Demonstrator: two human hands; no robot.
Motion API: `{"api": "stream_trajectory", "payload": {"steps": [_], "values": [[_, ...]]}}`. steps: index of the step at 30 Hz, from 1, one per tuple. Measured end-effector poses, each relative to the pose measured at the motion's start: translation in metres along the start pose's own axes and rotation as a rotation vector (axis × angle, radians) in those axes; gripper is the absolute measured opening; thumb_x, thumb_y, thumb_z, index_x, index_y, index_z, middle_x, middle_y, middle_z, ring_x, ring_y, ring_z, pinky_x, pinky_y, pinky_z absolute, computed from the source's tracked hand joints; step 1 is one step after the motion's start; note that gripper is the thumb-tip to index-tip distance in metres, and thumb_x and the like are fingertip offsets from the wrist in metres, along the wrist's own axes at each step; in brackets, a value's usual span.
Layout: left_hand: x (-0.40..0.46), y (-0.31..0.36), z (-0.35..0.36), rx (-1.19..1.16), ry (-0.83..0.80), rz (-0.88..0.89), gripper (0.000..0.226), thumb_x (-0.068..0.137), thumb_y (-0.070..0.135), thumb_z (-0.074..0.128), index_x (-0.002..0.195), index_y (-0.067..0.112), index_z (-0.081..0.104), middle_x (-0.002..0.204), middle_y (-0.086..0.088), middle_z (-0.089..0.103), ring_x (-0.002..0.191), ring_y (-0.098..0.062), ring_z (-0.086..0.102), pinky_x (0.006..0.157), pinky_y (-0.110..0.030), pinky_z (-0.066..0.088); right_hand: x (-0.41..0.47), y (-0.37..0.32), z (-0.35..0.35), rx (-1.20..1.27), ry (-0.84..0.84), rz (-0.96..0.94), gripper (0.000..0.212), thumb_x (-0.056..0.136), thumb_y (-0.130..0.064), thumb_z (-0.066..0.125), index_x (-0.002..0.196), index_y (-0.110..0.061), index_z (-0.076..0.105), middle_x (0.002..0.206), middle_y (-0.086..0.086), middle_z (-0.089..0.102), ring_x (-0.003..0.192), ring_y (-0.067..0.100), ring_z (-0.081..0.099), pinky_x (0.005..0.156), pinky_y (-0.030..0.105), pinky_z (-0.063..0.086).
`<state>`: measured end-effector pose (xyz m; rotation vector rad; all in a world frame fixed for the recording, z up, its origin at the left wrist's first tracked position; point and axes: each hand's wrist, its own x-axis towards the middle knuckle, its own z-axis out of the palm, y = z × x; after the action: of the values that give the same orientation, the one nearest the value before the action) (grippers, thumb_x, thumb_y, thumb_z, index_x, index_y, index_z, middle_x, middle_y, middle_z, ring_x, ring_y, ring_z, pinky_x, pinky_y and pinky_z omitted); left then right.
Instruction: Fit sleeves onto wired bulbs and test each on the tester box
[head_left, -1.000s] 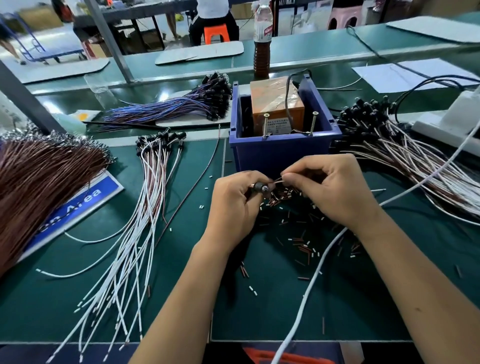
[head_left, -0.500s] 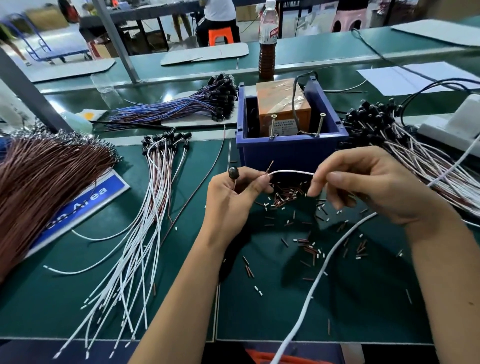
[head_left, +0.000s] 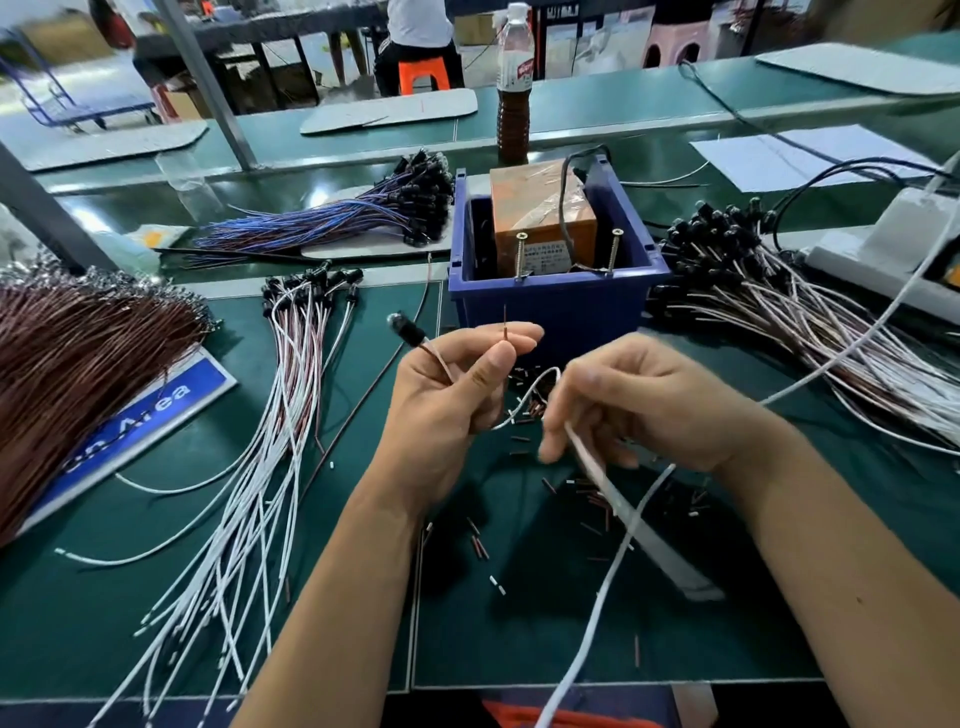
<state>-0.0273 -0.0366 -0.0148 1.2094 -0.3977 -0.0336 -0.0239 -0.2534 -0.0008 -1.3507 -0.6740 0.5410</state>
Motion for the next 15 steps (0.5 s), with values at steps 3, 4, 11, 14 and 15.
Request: {"api": "stream_trajectory", "payload": {"steps": [3, 4, 11, 14, 15], "values": [[-0.003, 0.004, 0.001, -0.036, -0.104, -0.064, 0.011, 0.092, 0.033, 0.075, 0.093, 0.023, 0.079, 0.129, -0.014, 0.071, 0.064, -0.022, 0.044, 0.063, -0.036, 0.037, 0.006, 0.008, 0.008, 0.057, -0.003, 0.034, 0.033, 0.103, -0.038, 0.060, 0.110, -0.010, 0.076, 0.107, 0.023, 0.077, 0.061, 0.019, 0.072, 0.043, 0.018, 0.045], [-0.005, 0.006, 0.001, -0.069, -0.123, -0.078, 0.014, 0.090, 0.036, 0.076, 0.094, 0.023, 0.079, 0.130, -0.014, 0.071, 0.078, -0.033, 0.043, 0.069, -0.040, 0.041, 0.006, 0.008, 0.008, 0.110, -0.011, 0.016, 0.029, 0.102, -0.032, 0.063, 0.117, -0.009, 0.074, 0.113, 0.023, 0.075, 0.063, 0.019, 0.073, 0.045, 0.019, 0.046], [-0.004, 0.012, -0.004, -0.177, -0.176, -0.044, 0.014, 0.094, 0.034, 0.070, 0.096, 0.023, 0.078, 0.140, -0.014, 0.065, 0.049, -0.006, 0.020, 0.044, -0.012, 0.025, 0.005, 0.003, 0.011, 0.002, 0.180, -0.026, 0.017, 0.093, -0.031, 0.074, 0.103, -0.018, 0.077, 0.103, 0.017, 0.079, 0.056, 0.020, 0.070, 0.043, 0.020, 0.044], [-0.004, 0.012, -0.005, -0.166, -0.215, -0.037, 0.014, 0.094, 0.034, 0.071, 0.096, 0.023, 0.078, 0.140, -0.021, 0.063, 0.049, -0.006, 0.024, 0.047, -0.018, 0.029, 0.007, 0.006, 0.014, -0.057, 0.157, 0.006, 0.017, 0.098, -0.030, 0.066, 0.101, -0.016, 0.075, 0.102, 0.019, 0.078, 0.057, 0.022, 0.070, 0.044, 0.022, 0.046], [-0.004, 0.012, -0.005, -0.162, -0.227, -0.040, 0.014, 0.093, 0.036, 0.073, 0.096, 0.023, 0.078, 0.136, -0.028, 0.063, 0.050, -0.006, 0.031, 0.051, -0.024, 0.034, 0.008, 0.007, 0.014, -0.031, 0.152, 0.001, 0.017, 0.100, -0.027, 0.064, 0.104, -0.015, 0.074, 0.104, 0.020, 0.078, 0.057, 0.022, 0.071, 0.044, 0.021, 0.046]]}}
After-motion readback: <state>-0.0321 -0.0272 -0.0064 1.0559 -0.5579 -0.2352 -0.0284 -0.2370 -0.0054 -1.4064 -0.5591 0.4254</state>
